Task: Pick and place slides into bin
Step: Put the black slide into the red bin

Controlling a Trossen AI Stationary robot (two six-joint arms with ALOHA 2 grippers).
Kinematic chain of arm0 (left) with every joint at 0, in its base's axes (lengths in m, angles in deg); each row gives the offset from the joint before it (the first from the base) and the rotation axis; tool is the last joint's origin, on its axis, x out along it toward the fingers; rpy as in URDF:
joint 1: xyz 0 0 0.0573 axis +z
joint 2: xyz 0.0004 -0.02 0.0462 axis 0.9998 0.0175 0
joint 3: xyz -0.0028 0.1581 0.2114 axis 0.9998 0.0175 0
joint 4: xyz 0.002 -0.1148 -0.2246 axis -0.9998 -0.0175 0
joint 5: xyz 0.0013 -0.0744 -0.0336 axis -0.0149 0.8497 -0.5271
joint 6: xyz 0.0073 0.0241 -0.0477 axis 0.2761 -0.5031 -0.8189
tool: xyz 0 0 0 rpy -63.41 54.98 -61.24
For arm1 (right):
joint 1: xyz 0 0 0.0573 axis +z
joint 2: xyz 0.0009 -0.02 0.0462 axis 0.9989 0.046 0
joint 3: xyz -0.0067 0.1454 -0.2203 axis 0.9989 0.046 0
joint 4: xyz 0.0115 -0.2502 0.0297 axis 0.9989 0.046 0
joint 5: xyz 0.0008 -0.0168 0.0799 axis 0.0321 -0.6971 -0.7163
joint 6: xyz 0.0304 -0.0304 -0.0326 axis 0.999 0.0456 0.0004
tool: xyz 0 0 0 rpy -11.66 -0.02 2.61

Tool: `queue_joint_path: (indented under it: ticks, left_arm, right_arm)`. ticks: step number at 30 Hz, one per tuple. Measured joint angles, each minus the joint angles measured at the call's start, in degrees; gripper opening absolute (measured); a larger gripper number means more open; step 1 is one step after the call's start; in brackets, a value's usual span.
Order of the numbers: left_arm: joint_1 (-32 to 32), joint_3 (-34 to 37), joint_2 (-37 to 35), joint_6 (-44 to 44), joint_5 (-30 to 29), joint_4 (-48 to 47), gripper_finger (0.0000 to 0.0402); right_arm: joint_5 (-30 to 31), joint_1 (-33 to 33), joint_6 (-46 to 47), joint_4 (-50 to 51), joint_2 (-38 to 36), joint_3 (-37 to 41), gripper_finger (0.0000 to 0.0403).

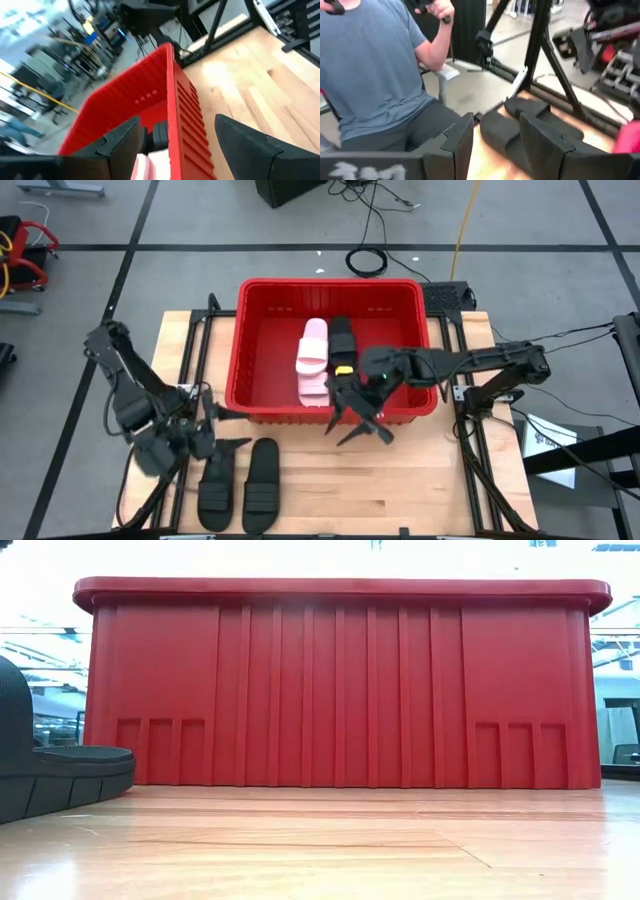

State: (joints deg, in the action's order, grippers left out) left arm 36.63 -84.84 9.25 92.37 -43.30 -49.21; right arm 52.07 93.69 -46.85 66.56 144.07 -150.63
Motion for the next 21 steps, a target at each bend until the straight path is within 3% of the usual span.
queue_joint_path:
  ticks: [3,15,21]
  left_arm:
    - [-2.66,0.00,2.29,2.67,-4.01,4.17,0.0262]
    - [-6.79,0.02,11.28,10.39,-6.22,16.17,0.0262]
    - [-8.09,0.02,13.32,7.43,-6.15,17.68,0.0262]
  right_arm:
    - [4.08,3.01,-0.15,-4.67,-0.08,2.75,0.0153]
    - [18.06,13.41,0.07,-17.71,-0.04,11.35,0.0153]
    - [20.14,16.87,0.07,-25.06,-0.04,14.43,0.0153]
